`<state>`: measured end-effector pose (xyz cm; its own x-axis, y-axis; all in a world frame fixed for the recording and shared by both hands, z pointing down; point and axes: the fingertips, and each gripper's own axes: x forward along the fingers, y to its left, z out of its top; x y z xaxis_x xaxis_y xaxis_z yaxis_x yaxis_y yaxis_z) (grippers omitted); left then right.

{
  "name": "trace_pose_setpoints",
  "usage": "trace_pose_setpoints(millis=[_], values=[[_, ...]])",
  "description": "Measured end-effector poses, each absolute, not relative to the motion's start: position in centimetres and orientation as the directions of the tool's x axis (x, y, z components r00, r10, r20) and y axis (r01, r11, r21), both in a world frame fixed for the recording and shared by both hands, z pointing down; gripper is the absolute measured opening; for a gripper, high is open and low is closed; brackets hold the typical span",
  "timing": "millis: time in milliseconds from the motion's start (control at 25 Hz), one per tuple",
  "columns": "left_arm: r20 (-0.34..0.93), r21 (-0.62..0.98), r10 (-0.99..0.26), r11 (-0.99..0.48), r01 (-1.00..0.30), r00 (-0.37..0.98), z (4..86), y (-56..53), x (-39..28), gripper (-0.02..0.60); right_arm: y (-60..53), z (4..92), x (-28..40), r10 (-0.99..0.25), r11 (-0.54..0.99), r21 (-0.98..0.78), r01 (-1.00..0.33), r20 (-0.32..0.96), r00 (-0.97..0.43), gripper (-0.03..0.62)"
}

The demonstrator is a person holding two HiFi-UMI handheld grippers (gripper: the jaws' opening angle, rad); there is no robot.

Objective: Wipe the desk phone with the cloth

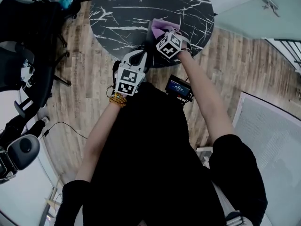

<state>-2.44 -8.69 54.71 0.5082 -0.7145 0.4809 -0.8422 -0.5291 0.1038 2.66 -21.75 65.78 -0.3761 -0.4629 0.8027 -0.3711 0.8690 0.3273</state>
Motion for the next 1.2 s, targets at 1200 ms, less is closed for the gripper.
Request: trace_pose_setpoints(millis=[1200], values=[[0.489, 0.108, -0.701, -0.541, -0.834, 0.519, 55.1, -8.3, -1.5, 0.020, -19.1, 67.0, 2.6, -0.428, 0.882, 0.272, -0.386, 0.804, -0.412, 0.058]])
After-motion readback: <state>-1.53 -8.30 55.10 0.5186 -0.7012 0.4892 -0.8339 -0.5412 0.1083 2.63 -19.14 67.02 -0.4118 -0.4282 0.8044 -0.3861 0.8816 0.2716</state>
